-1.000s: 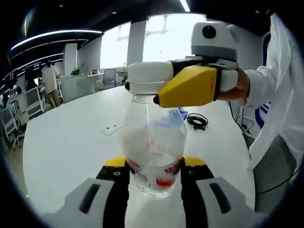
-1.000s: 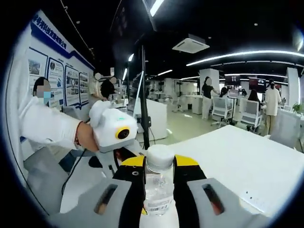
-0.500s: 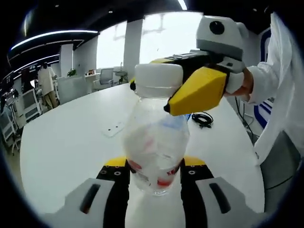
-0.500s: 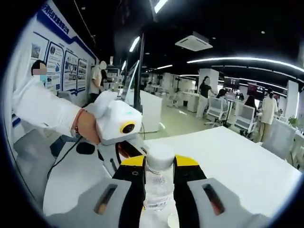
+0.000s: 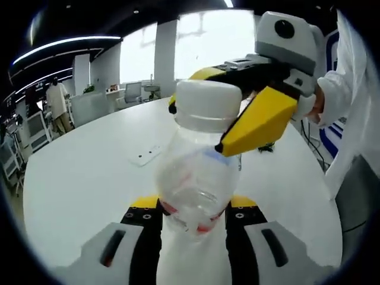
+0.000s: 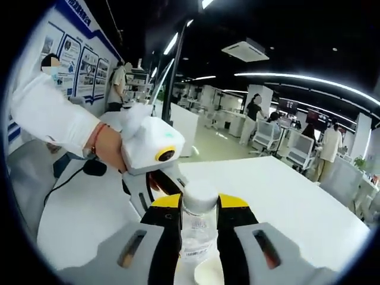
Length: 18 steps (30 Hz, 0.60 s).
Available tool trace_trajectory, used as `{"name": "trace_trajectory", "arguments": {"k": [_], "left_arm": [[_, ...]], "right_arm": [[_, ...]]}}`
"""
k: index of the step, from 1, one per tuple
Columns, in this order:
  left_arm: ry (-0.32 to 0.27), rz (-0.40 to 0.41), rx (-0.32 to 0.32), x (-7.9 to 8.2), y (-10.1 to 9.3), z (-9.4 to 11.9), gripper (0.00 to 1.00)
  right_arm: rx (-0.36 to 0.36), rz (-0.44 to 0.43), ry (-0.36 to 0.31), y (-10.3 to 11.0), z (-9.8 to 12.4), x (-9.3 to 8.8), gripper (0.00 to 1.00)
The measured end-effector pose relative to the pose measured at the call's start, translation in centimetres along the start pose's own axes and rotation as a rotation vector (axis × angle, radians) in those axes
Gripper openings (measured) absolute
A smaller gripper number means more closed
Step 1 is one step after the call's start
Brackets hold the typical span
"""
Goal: Arrange the tabletop items into an orderly group along one side of the table until the central work area is clear of visible clutter.
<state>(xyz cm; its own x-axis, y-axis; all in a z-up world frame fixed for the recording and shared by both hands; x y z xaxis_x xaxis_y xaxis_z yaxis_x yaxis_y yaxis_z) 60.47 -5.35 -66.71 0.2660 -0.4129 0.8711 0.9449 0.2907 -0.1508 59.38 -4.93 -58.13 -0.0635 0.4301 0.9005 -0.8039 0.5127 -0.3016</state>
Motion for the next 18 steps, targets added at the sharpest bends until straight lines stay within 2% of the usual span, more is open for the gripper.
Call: {"name": "trace_trajectory", "arguments": {"k": [9,18], "left_arm": [[0.005,0.014,-0.004,-0.6,0.4,-0.9,0.41],[0.008,0.012,-0.013,-0.8,0.5,-1.2,0.41]], "right_arm": [[-0.013,-0.01,0.014,-0.6,-0.1,-1.2,0.2],[-0.013,-0.01,0.027,-0.6,-0.2,-1.7,0.2]]}}
Point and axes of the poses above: the point that each gripper's makers call its tool centre point, and the gripper's own axes: z roughly backward along the fingers, y roughly to its left, x roughly out of its top, the point moved 2 cm from there along z, roughly backward along the fingers, and after that the axes turned 6 degrees about z, right-handed, at the moved point
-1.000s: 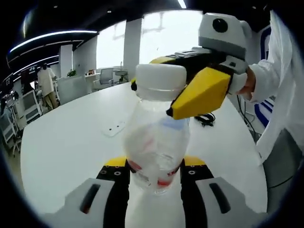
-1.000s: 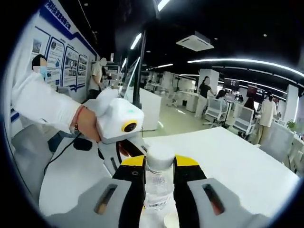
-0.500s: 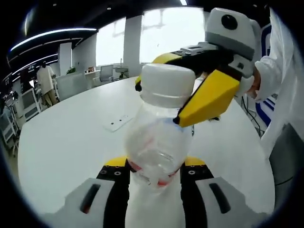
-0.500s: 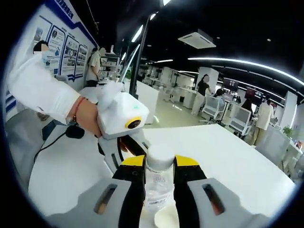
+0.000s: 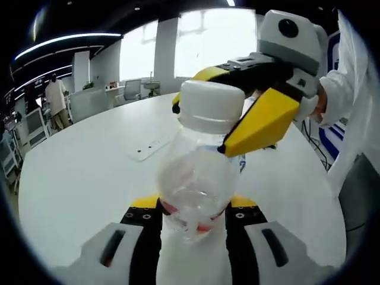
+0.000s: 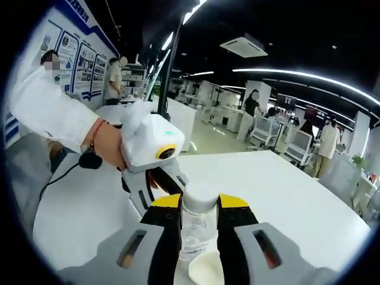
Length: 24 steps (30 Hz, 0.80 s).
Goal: Arrange the tabletop items into an orderly group along one side of the table until the central work area is clear of visible clutter.
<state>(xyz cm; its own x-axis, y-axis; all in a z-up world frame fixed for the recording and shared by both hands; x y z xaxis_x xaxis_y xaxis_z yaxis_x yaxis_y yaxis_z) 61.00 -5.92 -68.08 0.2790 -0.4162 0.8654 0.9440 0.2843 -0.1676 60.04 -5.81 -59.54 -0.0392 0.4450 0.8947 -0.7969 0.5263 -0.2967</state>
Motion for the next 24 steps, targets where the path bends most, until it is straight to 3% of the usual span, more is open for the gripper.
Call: {"name": "trace_trajectory", "arguments": {"k": [24], "left_arm": [[0.002,0.034,-0.003,-0.3,0.1,-0.2,0.43]], "right_arm": [[-0.005,-0.043,0.026,-0.6,0.1,-0.6,0.21]]}}
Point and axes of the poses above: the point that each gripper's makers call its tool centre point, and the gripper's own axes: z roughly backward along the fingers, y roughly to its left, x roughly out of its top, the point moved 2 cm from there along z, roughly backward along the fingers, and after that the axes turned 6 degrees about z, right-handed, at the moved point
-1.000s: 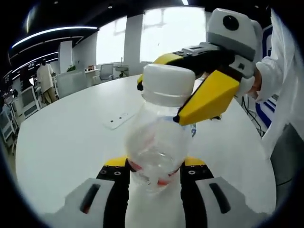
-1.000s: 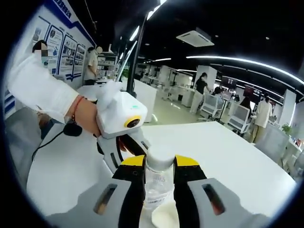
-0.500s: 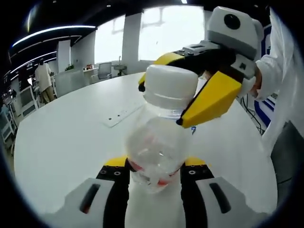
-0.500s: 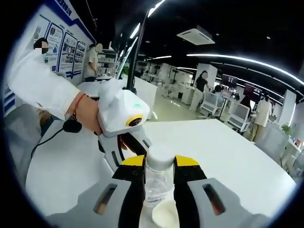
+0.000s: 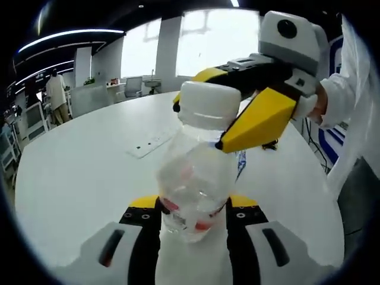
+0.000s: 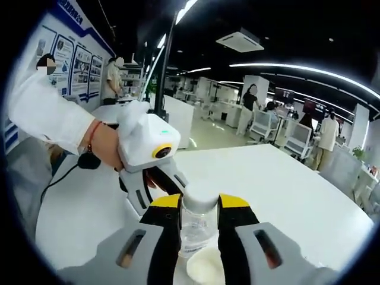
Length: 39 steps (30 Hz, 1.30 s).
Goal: Arrange the tabletop items into an orderly group along one side of the table until the central work area is clear of visible clutter.
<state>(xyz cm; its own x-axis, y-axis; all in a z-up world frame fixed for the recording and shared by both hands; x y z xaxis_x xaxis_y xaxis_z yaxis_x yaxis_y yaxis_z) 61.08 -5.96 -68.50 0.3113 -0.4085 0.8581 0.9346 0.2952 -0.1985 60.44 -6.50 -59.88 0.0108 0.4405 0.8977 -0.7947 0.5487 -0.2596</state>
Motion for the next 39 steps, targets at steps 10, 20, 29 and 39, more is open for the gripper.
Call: {"name": "trace_trajectory", "arguments": {"k": [10,20,29,39], "left_arm": [[0.0,0.006,0.004,-0.1,0.1,0.1,0.44],[-0.007,0.014,0.015,0.2,0.1,0.4,0.48],[-0.017,0.026,0.033,0.4,0.0,0.9,0.52],[-0.022,0.019,0.05,0.7,-0.2,1.4,0.56]], "right_arm": [[0.0,0.0,-0.007,-0.1,-0.2,0.2,0.21],[-0.007,-0.013,-0.019,-0.3,0.1,0.7,0.22],[-0.016,-0.029,-0.015,-0.3,0.8,0.6,0.27],[-0.036,-0.052,-0.005,-0.4,1.9,0.2,0.33]]}}
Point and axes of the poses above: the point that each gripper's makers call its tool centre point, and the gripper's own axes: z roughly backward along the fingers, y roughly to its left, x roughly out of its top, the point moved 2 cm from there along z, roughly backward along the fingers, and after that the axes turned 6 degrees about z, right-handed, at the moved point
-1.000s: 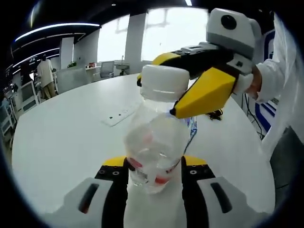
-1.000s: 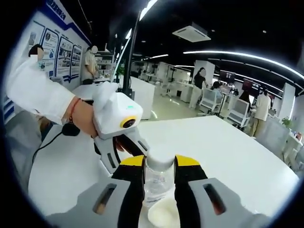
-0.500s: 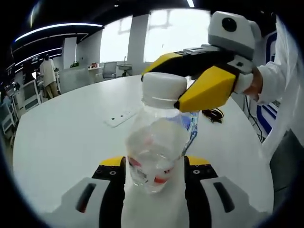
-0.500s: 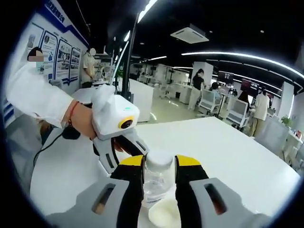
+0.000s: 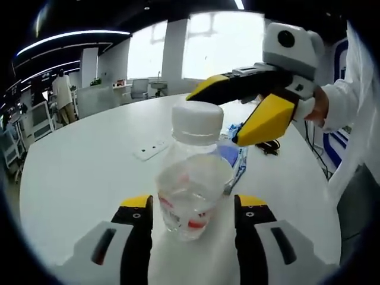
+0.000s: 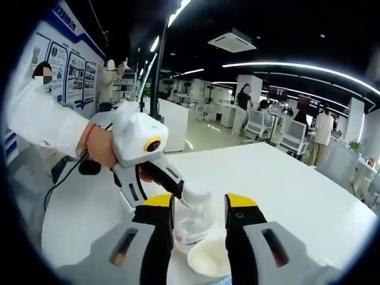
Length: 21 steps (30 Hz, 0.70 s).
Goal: Arrange the tabletop items into an orderly group along one side of the table until the central work area is clear of visible clutter.
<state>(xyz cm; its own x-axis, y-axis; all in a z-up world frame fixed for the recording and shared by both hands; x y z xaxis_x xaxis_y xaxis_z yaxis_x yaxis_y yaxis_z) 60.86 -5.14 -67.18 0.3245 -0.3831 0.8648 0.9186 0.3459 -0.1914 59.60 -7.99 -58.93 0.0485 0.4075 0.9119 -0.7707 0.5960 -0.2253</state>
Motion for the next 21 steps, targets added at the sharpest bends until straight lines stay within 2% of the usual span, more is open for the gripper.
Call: {"name": "trace_trajectory", "arguments": {"k": [21], "left_arm": [[-0.016,0.045,0.058,-0.5,-1.5,2.2,0.64]], "right_arm": [[-0.049,-0.053,0.047,0.4,3.9,-2.6,0.46]]}}
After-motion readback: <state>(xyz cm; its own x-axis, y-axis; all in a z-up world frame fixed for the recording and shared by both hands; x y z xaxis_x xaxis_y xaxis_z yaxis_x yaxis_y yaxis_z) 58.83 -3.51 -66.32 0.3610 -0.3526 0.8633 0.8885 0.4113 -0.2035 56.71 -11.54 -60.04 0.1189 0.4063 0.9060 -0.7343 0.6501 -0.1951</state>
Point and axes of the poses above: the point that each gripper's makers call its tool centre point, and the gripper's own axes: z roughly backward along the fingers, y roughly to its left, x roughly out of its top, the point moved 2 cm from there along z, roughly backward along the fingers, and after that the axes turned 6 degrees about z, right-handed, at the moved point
